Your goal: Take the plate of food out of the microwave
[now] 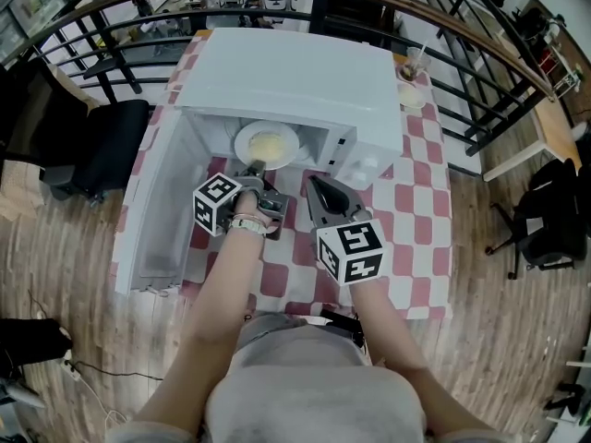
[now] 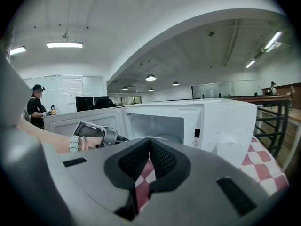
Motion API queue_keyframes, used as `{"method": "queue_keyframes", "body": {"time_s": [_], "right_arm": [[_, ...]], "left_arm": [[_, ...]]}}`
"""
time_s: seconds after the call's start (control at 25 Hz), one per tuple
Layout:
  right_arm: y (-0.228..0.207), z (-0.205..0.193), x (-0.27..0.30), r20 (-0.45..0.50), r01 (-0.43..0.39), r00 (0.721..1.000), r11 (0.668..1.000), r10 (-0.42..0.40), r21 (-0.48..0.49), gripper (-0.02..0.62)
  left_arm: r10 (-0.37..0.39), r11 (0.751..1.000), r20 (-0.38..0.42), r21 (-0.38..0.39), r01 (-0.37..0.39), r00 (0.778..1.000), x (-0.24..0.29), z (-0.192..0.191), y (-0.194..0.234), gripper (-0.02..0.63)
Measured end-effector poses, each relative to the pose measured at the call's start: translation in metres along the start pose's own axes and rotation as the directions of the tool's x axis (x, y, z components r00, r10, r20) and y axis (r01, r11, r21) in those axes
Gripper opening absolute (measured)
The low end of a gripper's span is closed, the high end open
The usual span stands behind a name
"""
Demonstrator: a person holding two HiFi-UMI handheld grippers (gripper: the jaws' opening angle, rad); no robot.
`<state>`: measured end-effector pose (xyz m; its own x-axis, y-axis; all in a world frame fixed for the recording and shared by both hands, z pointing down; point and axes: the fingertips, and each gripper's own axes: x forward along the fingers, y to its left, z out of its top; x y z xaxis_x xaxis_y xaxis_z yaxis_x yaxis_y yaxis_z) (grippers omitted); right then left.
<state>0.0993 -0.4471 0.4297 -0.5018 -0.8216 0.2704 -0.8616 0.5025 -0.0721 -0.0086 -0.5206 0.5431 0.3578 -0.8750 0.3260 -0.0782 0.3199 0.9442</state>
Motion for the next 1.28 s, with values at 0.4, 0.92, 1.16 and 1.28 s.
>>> {"method": "queue_keyframes", "body": {"time_s": [0.4,0.92,1.16,1.28], "right_arm": [[0.019,0.014,-0.015,0.05,-0.026,0.998,1.0,0.026,-0.001,0.026],[0.041,0.025,-0.032,0.074,-0.011,0.997,1.0,0.013,-0.03,0.026],[0.047,0.026,-0.042,0.084,-0.006,0.996,1.0,0.007,-0.009,0.025],[0.051,0.029,-0.047,0.091,-0.002,0.996,1.0,0.003,-0.007,0.025]], "left_arm": [[-0.041,0.999,-0.007,0.015,0.041,0.999,-0.028,-0.005,-0.013,0.015],[-0.092,0.995,-0.02,0.034,0.093,0.996,-0.069,-0.01,-0.025,0.015],[-0.113,0.992,-0.031,0.048,0.115,0.993,-0.085,-0.015,-0.031,0.015],[-0.119,0.991,-0.038,0.055,0.121,0.992,-0.092,-0.018,-0.032,0.015]]}}
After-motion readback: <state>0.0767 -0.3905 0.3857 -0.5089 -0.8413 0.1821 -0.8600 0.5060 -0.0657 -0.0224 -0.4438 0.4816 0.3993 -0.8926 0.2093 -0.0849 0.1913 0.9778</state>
